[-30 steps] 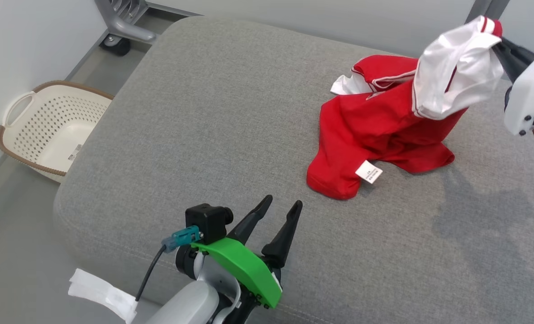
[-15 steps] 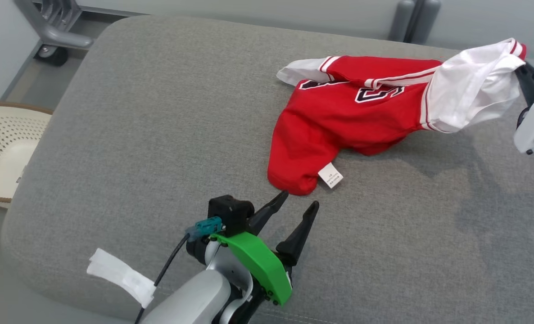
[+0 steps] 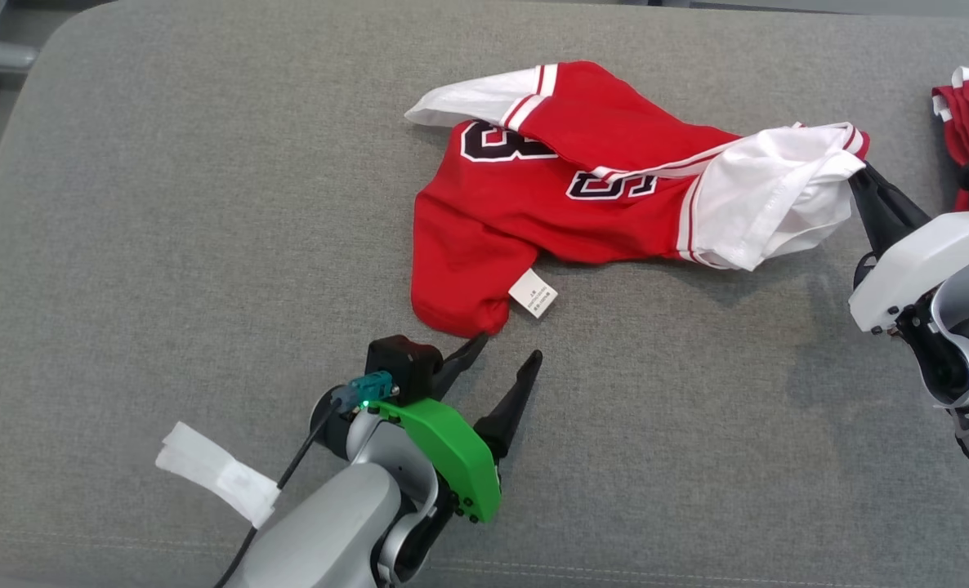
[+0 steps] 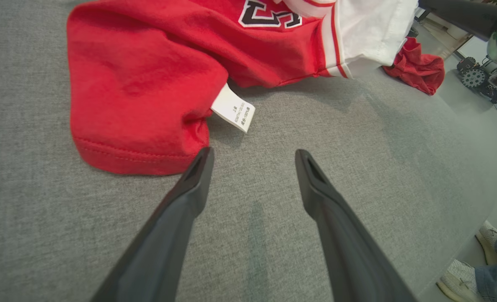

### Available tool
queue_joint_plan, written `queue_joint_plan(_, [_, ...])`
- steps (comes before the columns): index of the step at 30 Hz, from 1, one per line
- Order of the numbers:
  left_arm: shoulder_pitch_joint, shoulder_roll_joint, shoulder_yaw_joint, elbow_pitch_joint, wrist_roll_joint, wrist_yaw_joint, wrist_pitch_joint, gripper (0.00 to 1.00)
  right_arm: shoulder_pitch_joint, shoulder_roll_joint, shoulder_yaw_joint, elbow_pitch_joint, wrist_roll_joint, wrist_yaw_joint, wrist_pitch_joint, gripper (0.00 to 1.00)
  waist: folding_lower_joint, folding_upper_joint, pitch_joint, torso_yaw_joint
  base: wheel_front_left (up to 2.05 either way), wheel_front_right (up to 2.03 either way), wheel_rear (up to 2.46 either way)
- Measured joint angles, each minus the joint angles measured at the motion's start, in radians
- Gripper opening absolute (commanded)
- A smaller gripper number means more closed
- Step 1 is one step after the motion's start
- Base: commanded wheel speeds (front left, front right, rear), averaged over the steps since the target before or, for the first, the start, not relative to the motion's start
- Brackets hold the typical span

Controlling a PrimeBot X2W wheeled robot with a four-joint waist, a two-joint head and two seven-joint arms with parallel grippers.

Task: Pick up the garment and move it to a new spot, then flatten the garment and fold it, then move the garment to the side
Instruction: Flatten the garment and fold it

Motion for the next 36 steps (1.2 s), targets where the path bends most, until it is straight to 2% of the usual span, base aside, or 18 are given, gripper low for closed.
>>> queue_joint_plan(8, [-0.089, -0.016, 0.042, 0.078, 0.0, 0.005, -0.026, 1.0, -0.002, 0.01, -0.004, -0.016, -0.009, -0.007, -0.039, 0.0, 0.0, 0.0, 0.066, -0.023, 0.0, 0.0, 0.0])
queue_joint_plan(20, [-0.113, -0.027, 0.028, 0.203, 0.009, 0.01, -0.043, 1.0, -0.008, 0.026, 0.011, -0.014, -0.026, -0.007, -0.066, 0.0, 0.0001, 0.0, 0.105, -0.026, 0.0, 0.0, 0.0])
queue_joint_plan(21, [-0.118, -0.029, 0.027, 0.212, 0.011, 0.009, -0.043, 0.86, -0.008, 0.026, 0.012, -0.012, -0.026, -0.007, -0.068, 0.0, 0.0, 0.0, 0.105, -0.026, 0.0, 0.0, 0.0])
queue_joint_plan(22, [-0.123, -0.029, 0.026, 0.22, 0.011, 0.009, -0.044, 0.13, -0.008, 0.027, 0.013, -0.011, -0.026, -0.007, -0.074, 0.0, 0.0, 0.0, 0.105, -0.026, 0.0, 0.0, 0.0])
queue_joint_plan(23, [-0.128, -0.03, 0.026, 0.225, 0.011, 0.008, -0.044, 0.0, -0.008, 0.027, 0.013, -0.009, -0.026, -0.007, -0.075, 0.0, 0.0001, 0.0, 0.105, -0.026, 0.0, 0.0, 0.0])
queue_joint_plan(31, [-0.137, -0.029, 0.021, 0.266, 0.006, -0.019, -0.052, 0.0, -0.012, 0.05, 0.008, 0.004, -0.025, -0.006, -0.106, 0.0, 0.0, 0.0, 0.087, -0.027, 0.0, 0.0, 0.0])
queue_joint_plan(36, [-0.137, -0.025, 0.043, 0.254, -0.022, -0.046, -0.052, 0.0, 0.001, 0.058, -0.029, 0.004, 0.004, -0.006, -0.137, 0.0, 0.0001, 0.0, 0.071, -0.024, 0.0, 0.0, 0.0])
